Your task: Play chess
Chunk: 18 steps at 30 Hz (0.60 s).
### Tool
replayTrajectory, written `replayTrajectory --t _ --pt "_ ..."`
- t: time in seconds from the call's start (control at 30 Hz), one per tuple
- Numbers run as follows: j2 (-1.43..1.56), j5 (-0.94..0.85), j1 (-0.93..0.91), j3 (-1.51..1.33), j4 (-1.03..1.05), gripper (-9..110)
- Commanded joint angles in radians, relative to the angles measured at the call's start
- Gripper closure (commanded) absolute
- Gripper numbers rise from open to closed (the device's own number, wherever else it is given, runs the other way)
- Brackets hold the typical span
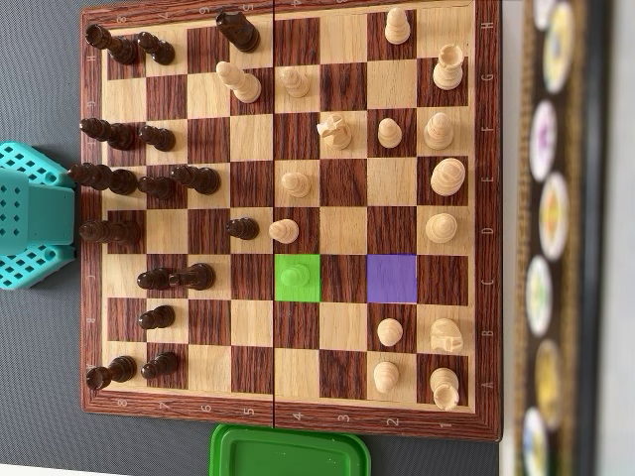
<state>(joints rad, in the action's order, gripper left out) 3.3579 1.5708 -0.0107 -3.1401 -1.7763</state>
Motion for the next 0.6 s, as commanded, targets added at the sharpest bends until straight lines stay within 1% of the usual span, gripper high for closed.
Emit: replayTrajectory --t 0.0,0.17,0.57 --pt "-0.009 -0.032 0.006 -0.02 -0.028 87" --pt "-0.009 -0.063 0.02 -0.02 -0.029 87" --pt "-0.009 -0.06 0.031 -0.02 -0.028 88"
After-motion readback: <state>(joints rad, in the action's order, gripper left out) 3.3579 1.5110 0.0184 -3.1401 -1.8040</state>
